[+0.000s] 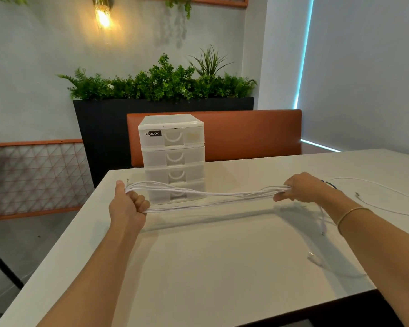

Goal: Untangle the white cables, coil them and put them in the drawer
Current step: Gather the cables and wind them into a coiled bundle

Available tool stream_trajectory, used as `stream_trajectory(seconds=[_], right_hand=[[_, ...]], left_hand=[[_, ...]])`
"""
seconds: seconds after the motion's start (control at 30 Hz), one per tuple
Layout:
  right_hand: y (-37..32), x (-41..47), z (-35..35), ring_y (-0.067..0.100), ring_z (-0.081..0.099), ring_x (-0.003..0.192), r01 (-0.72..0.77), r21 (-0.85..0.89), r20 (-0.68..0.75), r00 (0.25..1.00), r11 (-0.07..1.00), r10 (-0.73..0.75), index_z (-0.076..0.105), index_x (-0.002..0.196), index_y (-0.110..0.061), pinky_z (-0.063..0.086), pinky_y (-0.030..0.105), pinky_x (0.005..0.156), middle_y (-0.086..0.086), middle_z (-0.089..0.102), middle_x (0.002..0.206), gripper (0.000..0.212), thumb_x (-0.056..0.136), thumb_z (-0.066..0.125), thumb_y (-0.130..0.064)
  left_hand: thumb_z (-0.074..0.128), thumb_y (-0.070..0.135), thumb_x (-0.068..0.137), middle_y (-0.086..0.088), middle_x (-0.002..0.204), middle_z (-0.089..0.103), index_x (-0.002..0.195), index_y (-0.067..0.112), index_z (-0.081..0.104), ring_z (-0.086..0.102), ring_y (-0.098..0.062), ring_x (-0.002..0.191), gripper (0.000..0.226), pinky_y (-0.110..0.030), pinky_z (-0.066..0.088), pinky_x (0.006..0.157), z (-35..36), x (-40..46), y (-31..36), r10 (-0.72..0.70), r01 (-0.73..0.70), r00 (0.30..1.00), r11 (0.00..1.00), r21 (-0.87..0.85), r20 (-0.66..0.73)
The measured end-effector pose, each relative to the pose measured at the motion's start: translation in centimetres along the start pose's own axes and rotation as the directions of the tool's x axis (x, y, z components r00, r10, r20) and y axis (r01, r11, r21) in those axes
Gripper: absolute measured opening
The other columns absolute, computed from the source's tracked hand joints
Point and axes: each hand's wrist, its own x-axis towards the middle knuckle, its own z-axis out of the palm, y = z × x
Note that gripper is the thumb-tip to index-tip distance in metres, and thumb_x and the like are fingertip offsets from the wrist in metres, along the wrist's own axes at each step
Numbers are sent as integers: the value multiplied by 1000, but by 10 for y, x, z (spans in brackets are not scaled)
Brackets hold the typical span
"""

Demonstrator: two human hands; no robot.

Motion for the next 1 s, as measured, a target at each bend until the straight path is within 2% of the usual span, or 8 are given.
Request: stream_trajectory(seconds=[0.17,0.3,0.43,0.53,0.63,0.73,0.83,1.0], right_hand=[[-7,-5,-4,19,56,77,-37,-74,-35,999,997,35,60,73,-17,39,25,59,1,60,72,49,72,63,-66],[-4,-3,6,19,60,86,-45,-231,-156,988,972,9,60,107,-18,50,30,80,4,65,97,39,89,53,-52],[-2,-1,10,16,56,100,-59,-461,-227,972,885,-53,58,116,-20,41,31,93,0,63,110,37,92,51,-46],[8,-4,10,18,45,114,-156,-528,-236,971,835,32,56,122,-27,34,34,98,0,56,120,44,87,54,-53],[16,-7,11,18,44,112,-256,-528,-301,948,810,104,57,123,-32,36,33,93,-1,55,118,35,91,48,-45],[15,-9,7,18,52,99,-325,-422,-288,933,846,215,61,115,-26,41,28,82,0,59,105,33,91,49,-45],[10,-8,0,19,57,84,-397,-192,-253,904,898,345,62,110,-14,46,28,74,3,58,90,36,88,58,-43],[2,4,-9,27,58,78,-434,201,-187,863,878,469,63,103,-1,46,30,70,14,62,91,36,85,67,-31]], left_hand=[[41,40,98,7,36,21,55,17,22,17,-9,31,52,-17,15,32,-4,2,3,26,-25,999,999,20,-29],[42,41,97,6,36,22,55,17,24,17,-9,32,52,-17,16,33,-2,2,-1,17,-15,999,999,36,-38],[43,41,97,7,36,21,55,17,22,17,-9,31,53,-17,16,33,-4,3,0,23,-21,999,999,43,-43],[41,41,98,7,36,20,55,18,20,16,-9,31,53,-17,15,33,-11,7,4,38,-37,998,999,23,-52],[41,42,98,7,37,21,56,18,21,16,-9,32,52,-18,15,33,-14,10,6,41,-40,998,999,21,-57],[42,42,97,7,37,21,56,18,22,16,-9,32,52,-18,15,33,-13,10,3,37,-35,998,999,27,-57],[43,44,97,7,37,22,55,17,23,17,-8,32,53,-17,15,33,-12,10,2,26,-24,998,999,35,-55],[42,44,97,7,37,23,55,16,25,18,-9,32,53,-17,15,34,-12,9,2,24,-22,998,999,44,-57]])
